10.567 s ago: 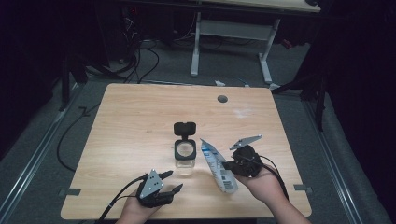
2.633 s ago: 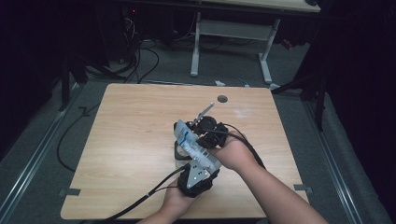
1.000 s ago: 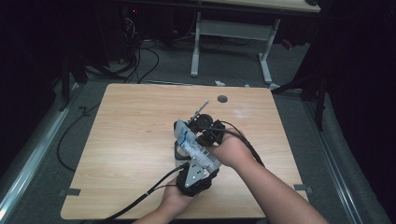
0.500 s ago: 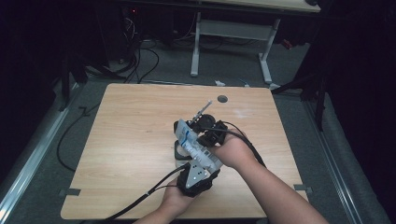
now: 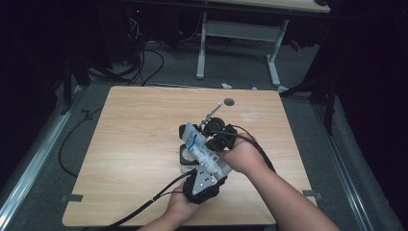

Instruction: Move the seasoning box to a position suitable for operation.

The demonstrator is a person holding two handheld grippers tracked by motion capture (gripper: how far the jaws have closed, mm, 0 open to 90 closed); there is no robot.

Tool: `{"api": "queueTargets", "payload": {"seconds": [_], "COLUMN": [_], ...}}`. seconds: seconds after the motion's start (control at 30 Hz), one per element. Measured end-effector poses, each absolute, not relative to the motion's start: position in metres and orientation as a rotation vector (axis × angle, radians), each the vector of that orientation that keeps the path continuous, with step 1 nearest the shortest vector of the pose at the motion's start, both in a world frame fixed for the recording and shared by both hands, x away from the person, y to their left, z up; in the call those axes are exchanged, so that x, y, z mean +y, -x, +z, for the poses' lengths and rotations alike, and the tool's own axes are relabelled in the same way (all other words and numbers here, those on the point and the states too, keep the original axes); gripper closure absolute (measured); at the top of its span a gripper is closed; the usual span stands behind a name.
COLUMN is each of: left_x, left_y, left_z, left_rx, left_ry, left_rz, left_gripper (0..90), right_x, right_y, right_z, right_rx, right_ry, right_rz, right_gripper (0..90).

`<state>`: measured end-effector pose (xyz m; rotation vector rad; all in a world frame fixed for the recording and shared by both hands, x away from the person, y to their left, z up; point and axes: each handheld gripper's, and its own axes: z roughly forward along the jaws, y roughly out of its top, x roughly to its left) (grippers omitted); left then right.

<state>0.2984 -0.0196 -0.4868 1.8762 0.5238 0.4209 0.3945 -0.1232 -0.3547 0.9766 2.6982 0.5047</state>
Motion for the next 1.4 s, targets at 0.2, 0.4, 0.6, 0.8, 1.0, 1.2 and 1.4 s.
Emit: {"api": "queueTargets", "payload": {"seconds": [0.2, 0.4, 0.6, 0.8, 1.0, 1.2, 1.4], "left_x": [-0.018, -0.015, -0.014, -0.013, -0.013, -0.013, -0.013], "left_y": [-0.298, -0.299, -0.300, -0.301, -0.303, -0.304, -0.305], "left_z": [-0.487, -0.488, -0.487, -0.486, -0.486, -0.486, -0.486], "left_rx": [0.517, 0.501, 0.503, 0.509, 0.513, 0.514, 0.513], "left_ry": [-1.882, -1.886, -1.876, -1.868, -1.862, -1.861, -1.851], "left_rz": [0.419, 0.416, 0.409, 0.414, 0.412, 0.413, 0.406], "left_gripper": [62.4, 62.4, 62.4, 62.4, 62.4, 62.4, 62.5], "right_x": [-0.124, -0.122, -0.120, -0.116, -0.114, -0.113, -0.112], "right_y": [-0.395, -0.397, -0.398, -0.399, -0.400, -0.402, -0.402], "right_z": [-0.355, -0.355, -0.356, -0.355, -0.355, -0.353, -0.352], "right_rx": [2.703, 2.713, 2.711, 2.709, 2.704, 2.705, 2.701], "right_ry": [-0.985, -0.989, -0.987, -0.974, -0.971, -0.964, -0.968], "right_rz": [0.504, 0.492, 0.488, 0.481, 0.474, 0.465, 0.466], "right_gripper": [90.0, 90.0, 90.0, 90.0, 90.0, 90.0, 90.0]}}
